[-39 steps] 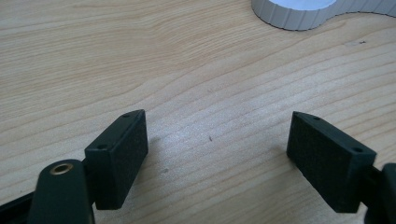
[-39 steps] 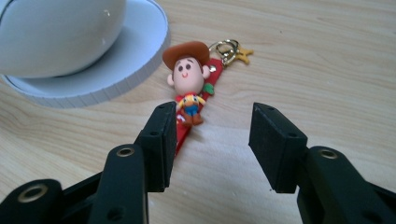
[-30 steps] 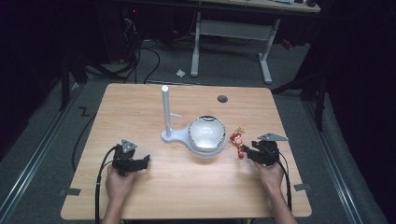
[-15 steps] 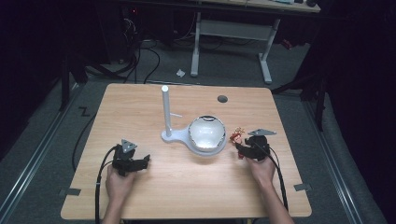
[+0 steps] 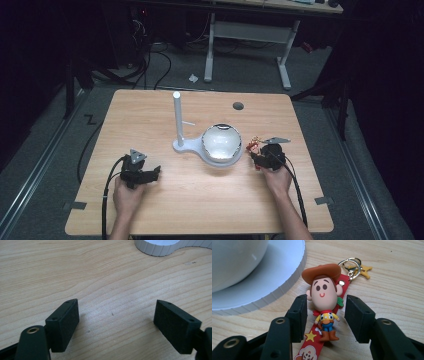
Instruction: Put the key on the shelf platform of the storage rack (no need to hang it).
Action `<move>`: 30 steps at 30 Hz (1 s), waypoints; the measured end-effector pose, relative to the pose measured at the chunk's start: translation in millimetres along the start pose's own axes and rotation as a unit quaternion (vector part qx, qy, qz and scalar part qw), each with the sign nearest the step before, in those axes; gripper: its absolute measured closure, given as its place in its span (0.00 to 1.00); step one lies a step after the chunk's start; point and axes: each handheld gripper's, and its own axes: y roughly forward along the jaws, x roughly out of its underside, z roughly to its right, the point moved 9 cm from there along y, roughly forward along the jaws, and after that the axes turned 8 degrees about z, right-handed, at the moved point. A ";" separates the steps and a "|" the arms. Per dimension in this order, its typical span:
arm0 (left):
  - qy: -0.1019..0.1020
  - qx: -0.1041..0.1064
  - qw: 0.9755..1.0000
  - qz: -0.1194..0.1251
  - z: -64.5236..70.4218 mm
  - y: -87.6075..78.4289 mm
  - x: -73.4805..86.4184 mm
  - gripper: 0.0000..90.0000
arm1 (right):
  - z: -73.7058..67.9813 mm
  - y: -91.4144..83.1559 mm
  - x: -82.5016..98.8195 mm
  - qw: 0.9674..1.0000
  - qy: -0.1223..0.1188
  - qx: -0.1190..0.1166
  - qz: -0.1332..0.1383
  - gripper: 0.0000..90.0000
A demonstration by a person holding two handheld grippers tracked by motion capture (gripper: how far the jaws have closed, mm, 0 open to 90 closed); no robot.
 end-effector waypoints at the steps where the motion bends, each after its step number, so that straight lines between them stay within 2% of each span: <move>1: 0.000 0.000 1.000 0.000 0.0 0.0 0.0 0.23 | 0.0 0.0 0.0 1.000 0.000 0.000 0.000 0.60; 10: 0.000 0.000 1.000 0.000 0.0 0.0 0.0 0.23 | -1.4 3.1 1.0 1.000 -0.006 -0.005 -0.007 0.70; 12: 0.000 0.000 1.000 0.000 0.0 0.0 0.0 0.23 | -0.9 2.7 1.1 1.000 -0.001 -0.008 -0.006 0.72; 18: 0.000 0.000 1.000 0.000 0.0 0.0 0.0 0.23 | -0.9 1.9 1.7 1.000 -0.003 -0.019 -0.004 0.73; 24: 0.000 0.000 1.000 0.000 0.0 0.0 0.0 0.23 | -1.7 -1.8 0.9 1.000 -0.007 -0.026 0.014 0.74; 30: 0.001 0.000 1.000 0.000 0.0 0.0 0.0 0.23 | -0.6 -14.8 -8.4 0.999 -0.016 -0.030 0.039 0.74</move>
